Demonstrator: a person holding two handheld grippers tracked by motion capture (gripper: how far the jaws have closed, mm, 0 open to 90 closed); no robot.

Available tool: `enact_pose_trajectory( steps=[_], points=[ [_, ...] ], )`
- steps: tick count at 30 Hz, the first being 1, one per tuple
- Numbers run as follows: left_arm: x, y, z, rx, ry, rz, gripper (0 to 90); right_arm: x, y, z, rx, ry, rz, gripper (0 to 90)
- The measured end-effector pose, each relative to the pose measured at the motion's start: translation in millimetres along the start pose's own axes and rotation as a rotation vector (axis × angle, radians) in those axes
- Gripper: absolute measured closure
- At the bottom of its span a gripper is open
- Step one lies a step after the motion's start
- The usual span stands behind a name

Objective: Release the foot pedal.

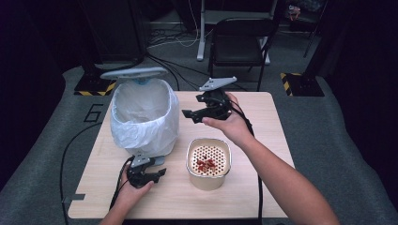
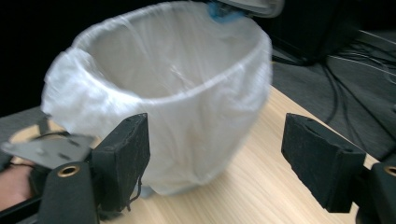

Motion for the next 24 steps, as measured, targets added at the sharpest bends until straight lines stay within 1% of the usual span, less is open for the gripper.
enact_pose_trajectory(
  steps=[1, 2, 3, 4, 5, 7, 8, 9, 10, 11, 12, 13, 14, 15, 16, 17, 18, 19, 20, 21, 22, 23, 24],
  points=[
    [-2.3, -1.5, 0.7, 0.007, 0.001, -0.01, 33.9, -3.9, 3.7, -1.7, -0.005, 0.013, 0.007, 23.6],
    [-4.7, -4.1, 4.3, 0.046, 0.005, -0.024, 33.9, -7.9, 7.9, -3.2, -0.008, 0.024, 0.014, 23.5],
    [-8.0, -5.4, 2.0, -0.009, 0.018, -0.024, 34.0, -11.7, 12.3, -4.1, -0.001, 0.029, 0.016, 23.6],
    [-11.5, -7.5, 0.7, -0.048, 0.029, -0.034, 34.0, -14.9, 16.4, -5.8, 0.004, 0.038, 0.011, 23.6],
    [-12.9, -8.4, 0.3, -0.064, 0.029, -0.038, 34.2, -19.5, 22.6, -7.4, 0.019, 0.045, 0.012, 23.6],
    [-17.8, -9.7, 0.1, -0.088, 0.041, -0.044, 34.2, -25.4, 32.0, -10.6, 0.029, 0.059, 0.013, 23.9],
    [-19.3, -10.5, 1.0, -0.085, 0.037, -0.056, 34.2, -28.5, 38.2, -12.7, 0.038, 0.066, 0.018, 23.9],
    [-22.0, -10.1, 0.6, -0.089, 0.048, -0.043, 33.9, -31.7, 44.7, -14.6, 0.052, 0.076, 0.02, 24.6],
    [-24.4, -10.8, 1.8, -0.079, 0.04, -0.055, 33.9, -34.8, 49.8, -16.8, 0.052, 0.095, 0.021, 26.1],
    [-26.8, -10.7, 1.8, -0.085, 0.04, -0.056, 33.9, -40.3, 57.8, -20.7, 0.051, 0.135, 0.011, 26.8],
    [-28.5, -10.9, 3.9, -0.073, 0.036, -0.063, 33.5, -44.2, 64.6, -23.0, 0.06, 0.154, 0.004, 26.8],
    [-30.6, -10.5, 8.6, -0.019, 0.041, -0.057, 33.1, -47.9, 72.1, -24.6, 0.081, 0.16, 0.004, 26.8],
    [-32.2, -9.5, 11.2, -0.01, 0.037, -0.05, 32.8, -50.6, 79.3, -26.1, 0.104, 0.162, -0.003, 26.8],
    [-32.5, -9.1, 11.3, -0.028, 0.031, -0.059, 32.8, -53.6, 86.9, -27.7, 0.119, 0.166, -0.003, 26.8],
    [-33.7, -8.2, 12.6, -0.029, 0.033, -0.057, 32.8, -55.7, 92.1, -29.4, 0.119, 0.171, -0.002, 26.9],
    [-34.8, -7.2, 13.8, -0.028, 0.029, -0.05, 32.7, -58.3, 99.1, -30.7, 0.133, 0.182, -0.003, 27.0],
    [-35.9, -6.2, 14.7, -0.037, 0.02, -0.045, 32.7, -60.9, 105.7, -32.4, 0.144, 0.19, -0.007, 27.2],
    [-36.9, -5.3, 14.4, -0.049, 0.026, -0.033, 32.8, -63.9, 113.2, -33.3, 0.171, 0.19, -0.016, 27.2],
    [-37.7, -5.3, 14.5, -0.064, 0.028, -0.032, 32.7, -65.5, 117.3, -33.5, 0.184, 0.193, -0.02, 27.2],
    [-37.5, -4.8, 15.3, -0.064, 0.024, -0.032, 32.3, -68.1, 123.9, -34.2, 0.186, 0.203, -0.017, 27.3],
    [-37.7, -4.2, 16.7, -0.056, 0.022, -0.023, 31.7, -70.0, 129.0, -34.6, 0.189, 0.214, -0.015, 27.3],
    [-37.8, -2.8, 17.1, -0.059, 0.025, -0.007, 31.6, -72.0, 134.0, -34.9, 0.195, 0.224, -0.017, 27.3],
    [-37.4, -1.9, 19.0, -0.05, 0.018, 0.0, 31.2, -73.7, 139.0, -35.4, 0.196, 0.235, -0.015, 27.3]
  ],
)
Point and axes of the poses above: each handheld gripper's, and its own axes: x roughly forward along the jaws, y roughly out of its underside, z roughly to its left, the point moved 6 cm from there along x, roughly forward along the jaws, and after that the axes turned 10 degrees about -y, right-handed, at the moved point
